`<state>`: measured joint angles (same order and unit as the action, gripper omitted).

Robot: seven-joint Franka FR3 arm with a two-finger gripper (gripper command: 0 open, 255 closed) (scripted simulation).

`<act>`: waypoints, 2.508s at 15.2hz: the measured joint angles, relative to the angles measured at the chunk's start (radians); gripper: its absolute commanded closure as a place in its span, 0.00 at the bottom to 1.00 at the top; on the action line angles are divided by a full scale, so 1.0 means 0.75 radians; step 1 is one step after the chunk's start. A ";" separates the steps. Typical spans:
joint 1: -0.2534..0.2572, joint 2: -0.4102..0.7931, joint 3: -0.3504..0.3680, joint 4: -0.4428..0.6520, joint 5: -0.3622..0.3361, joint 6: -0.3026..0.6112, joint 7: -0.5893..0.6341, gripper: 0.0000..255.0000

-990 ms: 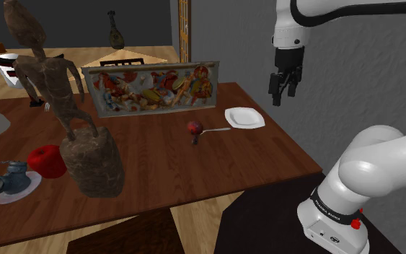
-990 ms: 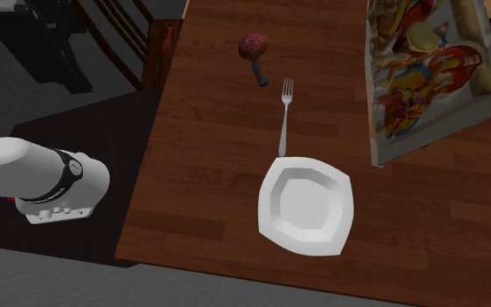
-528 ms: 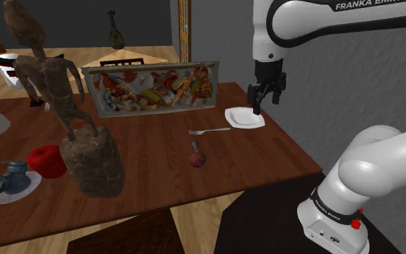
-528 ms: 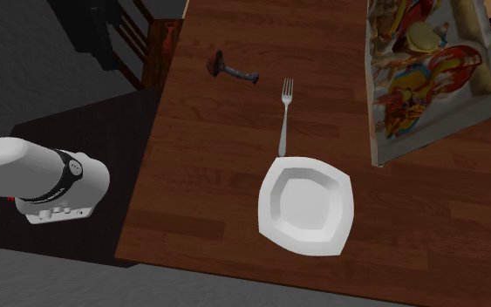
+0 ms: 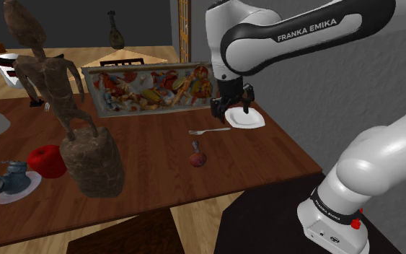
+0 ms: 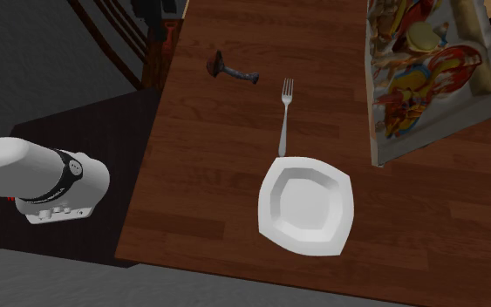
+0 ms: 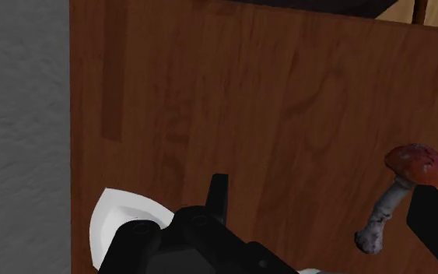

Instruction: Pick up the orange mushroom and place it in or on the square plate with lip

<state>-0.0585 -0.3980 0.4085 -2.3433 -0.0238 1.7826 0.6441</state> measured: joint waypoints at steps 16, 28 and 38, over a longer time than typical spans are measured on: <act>0.080 1.040 0.166 0.753 -0.682 -0.091 1.065 0.00; 0.063 1.078 0.138 0.679 -0.730 0.009 1.110 0.00; 0.063 1.078 0.137 0.679 -0.730 0.009 1.110 1.00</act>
<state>-0.0110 0.4107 0.5116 -1.8344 -0.5710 1.7893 1.4766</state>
